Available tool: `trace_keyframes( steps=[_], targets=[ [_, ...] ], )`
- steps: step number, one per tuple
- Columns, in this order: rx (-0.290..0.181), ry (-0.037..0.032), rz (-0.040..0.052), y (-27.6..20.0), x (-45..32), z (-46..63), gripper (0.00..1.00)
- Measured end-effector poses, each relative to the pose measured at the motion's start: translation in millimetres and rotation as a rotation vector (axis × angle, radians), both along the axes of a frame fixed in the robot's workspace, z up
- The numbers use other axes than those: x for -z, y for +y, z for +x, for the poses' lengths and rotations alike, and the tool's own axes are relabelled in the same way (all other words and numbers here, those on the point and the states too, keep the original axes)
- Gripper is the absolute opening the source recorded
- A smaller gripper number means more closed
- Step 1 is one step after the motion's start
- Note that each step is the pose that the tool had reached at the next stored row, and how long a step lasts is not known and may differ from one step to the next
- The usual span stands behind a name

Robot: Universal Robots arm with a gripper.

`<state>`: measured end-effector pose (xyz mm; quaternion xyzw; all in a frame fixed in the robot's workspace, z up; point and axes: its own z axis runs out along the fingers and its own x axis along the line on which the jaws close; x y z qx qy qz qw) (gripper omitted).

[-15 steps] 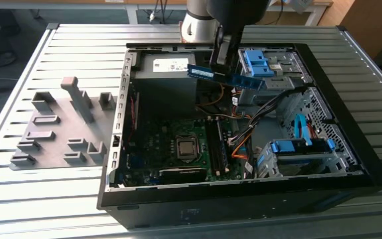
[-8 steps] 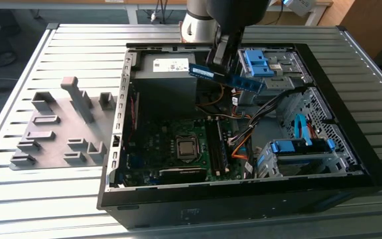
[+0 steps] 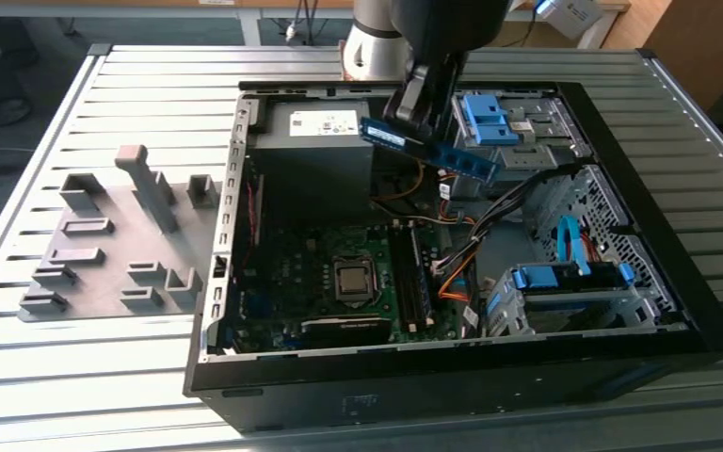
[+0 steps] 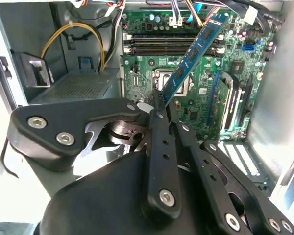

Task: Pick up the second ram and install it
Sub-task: 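Insert the second ram into the second slot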

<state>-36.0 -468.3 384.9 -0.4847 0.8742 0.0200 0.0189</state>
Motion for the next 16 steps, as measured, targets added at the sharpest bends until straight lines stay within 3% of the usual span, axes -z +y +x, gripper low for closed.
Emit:
trace_keyframes(
  steps=[16],
  targets=[
    [0.184,0.0000,-0.0004,0.0,1.0,0.0,0.14]
  ],
)
